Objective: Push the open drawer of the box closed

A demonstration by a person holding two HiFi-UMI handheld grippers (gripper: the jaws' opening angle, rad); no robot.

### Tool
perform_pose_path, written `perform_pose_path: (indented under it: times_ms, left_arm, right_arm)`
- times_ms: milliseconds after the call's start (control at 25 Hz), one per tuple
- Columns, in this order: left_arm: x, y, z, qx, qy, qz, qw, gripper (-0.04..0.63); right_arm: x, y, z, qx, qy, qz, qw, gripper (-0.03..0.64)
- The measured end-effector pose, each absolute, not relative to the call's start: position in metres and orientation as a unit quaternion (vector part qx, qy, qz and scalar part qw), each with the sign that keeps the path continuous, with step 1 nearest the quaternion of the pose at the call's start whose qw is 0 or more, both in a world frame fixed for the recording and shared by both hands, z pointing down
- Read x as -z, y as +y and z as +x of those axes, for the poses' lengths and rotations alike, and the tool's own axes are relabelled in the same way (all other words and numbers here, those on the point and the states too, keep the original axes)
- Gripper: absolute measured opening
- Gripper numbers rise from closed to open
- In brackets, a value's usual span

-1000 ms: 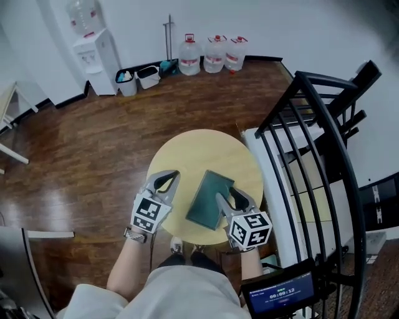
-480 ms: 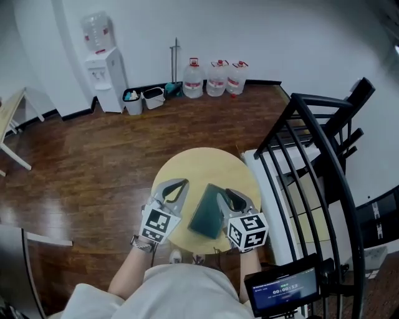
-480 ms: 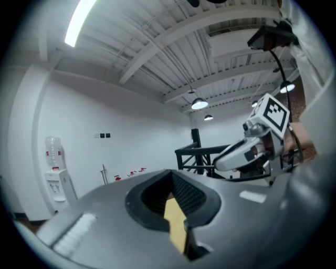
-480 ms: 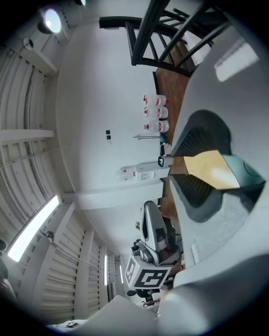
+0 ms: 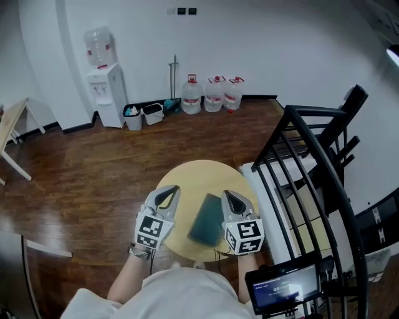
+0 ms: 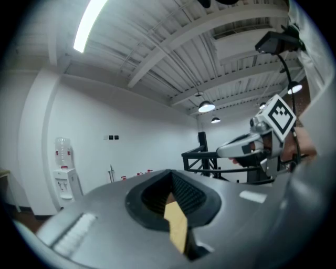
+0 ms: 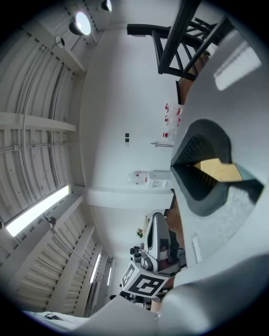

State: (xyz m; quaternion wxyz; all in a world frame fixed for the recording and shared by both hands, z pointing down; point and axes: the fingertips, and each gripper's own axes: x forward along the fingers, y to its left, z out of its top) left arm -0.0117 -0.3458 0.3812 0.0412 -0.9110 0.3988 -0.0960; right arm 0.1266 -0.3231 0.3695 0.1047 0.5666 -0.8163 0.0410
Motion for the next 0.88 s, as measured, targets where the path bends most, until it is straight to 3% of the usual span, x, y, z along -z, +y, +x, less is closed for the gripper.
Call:
perform_pose_path:
  times_ms: [600,880]
  left_arm:
    - [-0.357,-0.324,-0.016,0.064,0.371,-0.925,0.056,0.008]
    - [-0.390,-0.304,-0.022,0.087,0.352,-0.931,0.039,0.008]
  right_arm:
    - [-0.352,-0.299,0.117,-0.031,-0.791,0.601,0.109,0.003]
    - [-0.381,-0.266,0.118,-0.069,-0.771,0.621,0.119,0.003]
